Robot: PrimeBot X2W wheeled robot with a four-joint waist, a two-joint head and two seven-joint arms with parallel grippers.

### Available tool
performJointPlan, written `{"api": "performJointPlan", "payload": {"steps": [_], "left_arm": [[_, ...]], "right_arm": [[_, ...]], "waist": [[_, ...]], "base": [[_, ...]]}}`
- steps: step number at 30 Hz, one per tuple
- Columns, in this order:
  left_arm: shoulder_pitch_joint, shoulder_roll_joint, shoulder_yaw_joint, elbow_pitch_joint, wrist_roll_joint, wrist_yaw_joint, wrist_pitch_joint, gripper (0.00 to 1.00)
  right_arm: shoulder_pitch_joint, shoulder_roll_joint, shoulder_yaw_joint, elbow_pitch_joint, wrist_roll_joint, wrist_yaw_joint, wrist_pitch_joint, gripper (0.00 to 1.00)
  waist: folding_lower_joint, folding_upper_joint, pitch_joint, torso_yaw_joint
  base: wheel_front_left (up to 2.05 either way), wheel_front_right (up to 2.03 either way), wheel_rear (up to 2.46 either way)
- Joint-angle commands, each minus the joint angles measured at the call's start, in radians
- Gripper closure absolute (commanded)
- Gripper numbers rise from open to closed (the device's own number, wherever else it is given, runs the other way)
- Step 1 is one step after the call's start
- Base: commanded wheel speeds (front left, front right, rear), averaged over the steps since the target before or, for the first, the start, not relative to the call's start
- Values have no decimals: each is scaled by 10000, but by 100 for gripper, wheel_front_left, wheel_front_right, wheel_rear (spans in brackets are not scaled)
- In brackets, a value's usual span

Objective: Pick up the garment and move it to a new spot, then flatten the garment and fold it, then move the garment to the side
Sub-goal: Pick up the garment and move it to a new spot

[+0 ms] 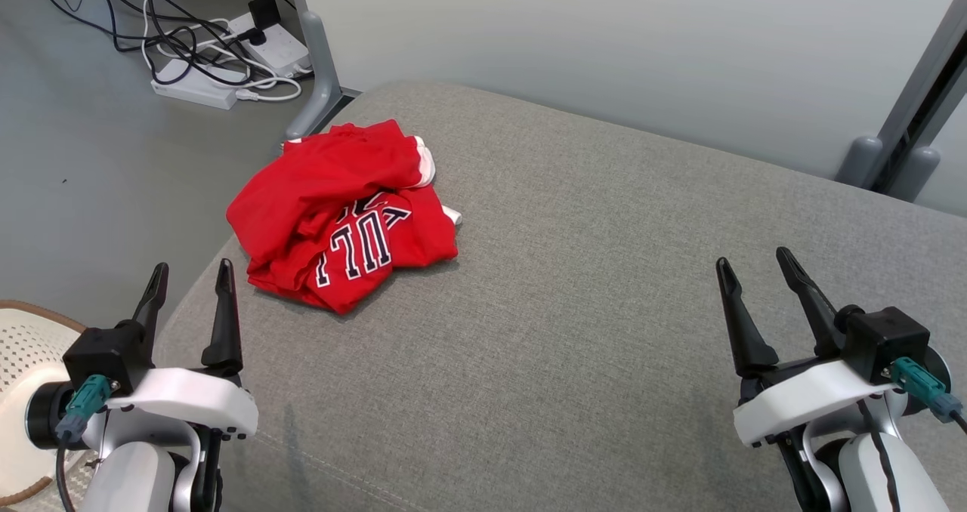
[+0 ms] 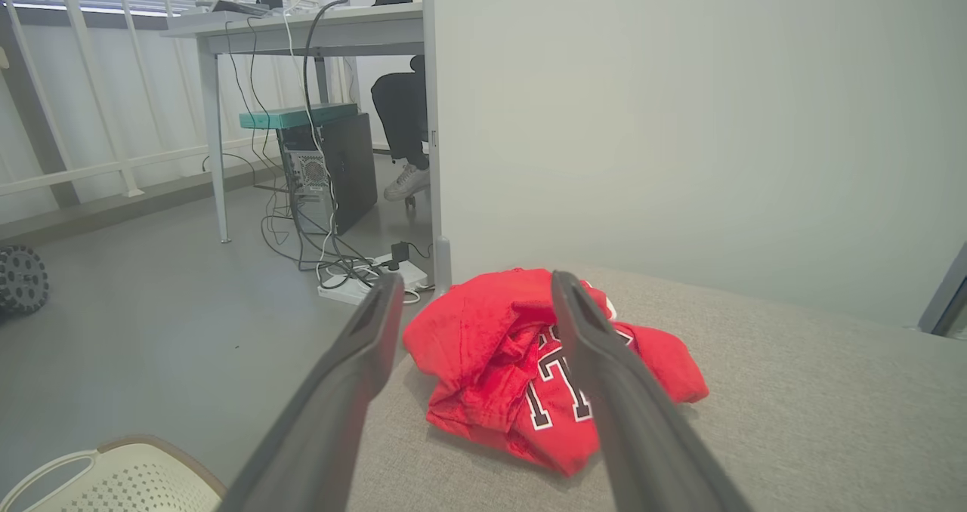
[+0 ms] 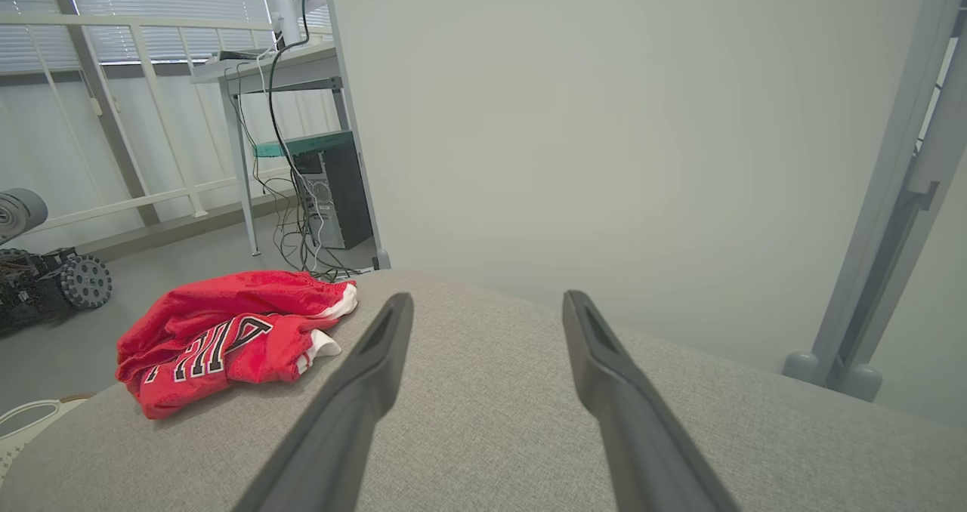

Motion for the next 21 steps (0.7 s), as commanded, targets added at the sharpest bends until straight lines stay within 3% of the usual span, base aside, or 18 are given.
{"api": "performJointPlan", "payload": {"steps": [1, 11, 21], "left_arm": [[-118, 11, 7, -56, -90, 63, 1, 0], [-1231, 125, 286, -319, -531, -92, 265, 0], [-3531, 490, 631, 3155, -1871, -1035, 2082, 0]], "right_arm": [[-128, -29, -7, -15, -32, -3, -6, 0], [-404, -152, 158, -250, -216, -3, 275, 0], [-1012, -494, 255, -927, -471, -3, 813, 0]], "waist": [[0, 0, 50, -19], [0, 0, 666, -712], [0, 0, 2484, -1987]], "base": [[0, 0, 0], [0, 0, 0], [0, 0, 0]]}}
